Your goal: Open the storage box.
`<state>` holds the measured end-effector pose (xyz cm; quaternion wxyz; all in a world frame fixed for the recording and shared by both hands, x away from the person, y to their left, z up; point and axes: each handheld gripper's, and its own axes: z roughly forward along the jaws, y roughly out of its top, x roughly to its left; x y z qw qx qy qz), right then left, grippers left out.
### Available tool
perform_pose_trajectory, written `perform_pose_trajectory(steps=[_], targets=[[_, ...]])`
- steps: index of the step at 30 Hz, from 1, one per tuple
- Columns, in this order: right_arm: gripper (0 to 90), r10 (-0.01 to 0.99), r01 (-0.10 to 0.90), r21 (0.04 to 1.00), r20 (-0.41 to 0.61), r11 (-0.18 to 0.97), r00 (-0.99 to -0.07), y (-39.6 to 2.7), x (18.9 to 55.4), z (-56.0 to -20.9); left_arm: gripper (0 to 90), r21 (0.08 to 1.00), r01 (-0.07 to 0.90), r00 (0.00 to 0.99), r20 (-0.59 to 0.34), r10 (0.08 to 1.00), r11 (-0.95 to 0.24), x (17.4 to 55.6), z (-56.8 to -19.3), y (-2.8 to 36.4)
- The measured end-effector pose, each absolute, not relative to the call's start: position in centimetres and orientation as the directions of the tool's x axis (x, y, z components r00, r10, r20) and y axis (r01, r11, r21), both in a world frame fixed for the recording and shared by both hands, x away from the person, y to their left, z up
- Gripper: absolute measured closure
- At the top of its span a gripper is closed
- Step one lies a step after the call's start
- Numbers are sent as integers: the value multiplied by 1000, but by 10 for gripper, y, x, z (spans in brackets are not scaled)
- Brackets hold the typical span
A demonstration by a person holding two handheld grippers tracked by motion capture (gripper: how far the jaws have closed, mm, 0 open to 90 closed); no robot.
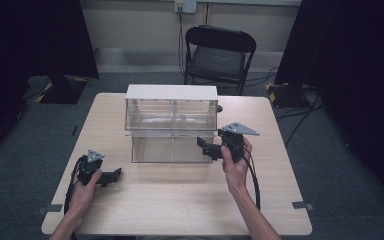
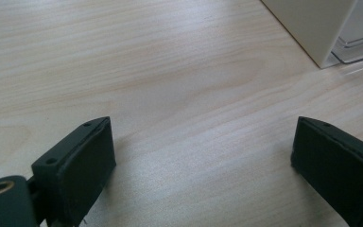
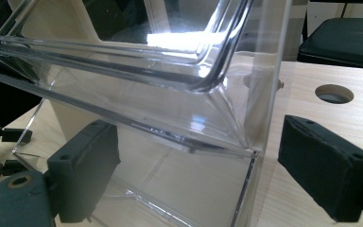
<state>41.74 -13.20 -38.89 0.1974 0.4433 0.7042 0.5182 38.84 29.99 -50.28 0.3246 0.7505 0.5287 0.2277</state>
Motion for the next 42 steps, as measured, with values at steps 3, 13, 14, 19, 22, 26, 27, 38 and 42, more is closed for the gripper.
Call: perform_pose_trajectory(steps=[3,13,14,19,22,26,27,38,42], targets=[[126,829,419,905,181,69,-530,-132,417,-389,65,728,645,337,-1,942,-230,388,-503,300],[127,825,419,906,185,67,-533,-131,417,-388,65,728,646,336,-2,942,-229,388,-503,300],[127,827,419,905,184,68,-532,-131,417,-388,65,728,646,337,-2,941,-230,388,-503,300],[126,824,418,906,186,66,-535,-131,417,-388,65,728,646,337,-1,941,-230,388,-503,300],[126,825,419,905,185,68,-534,-131,417,-388,65,728,646,336,-2,942,-229,388,-503,300],[126,826,419,905,185,68,-533,-131,417,-388,65,728,646,337,-2,941,-230,388,-503,300],[126,825,420,905,186,68,-533,-131,417,-388,65,728,646,337,-1,942,-230,388,-503,300],[126,825,420,905,185,69,-534,-131,416,-388,65,728,646,336,-2,942,-229,388,-503,300],[126,823,421,905,189,67,-536,-131,417,-388,65,729,646,334,-4,943,-226,388,-503,300]])
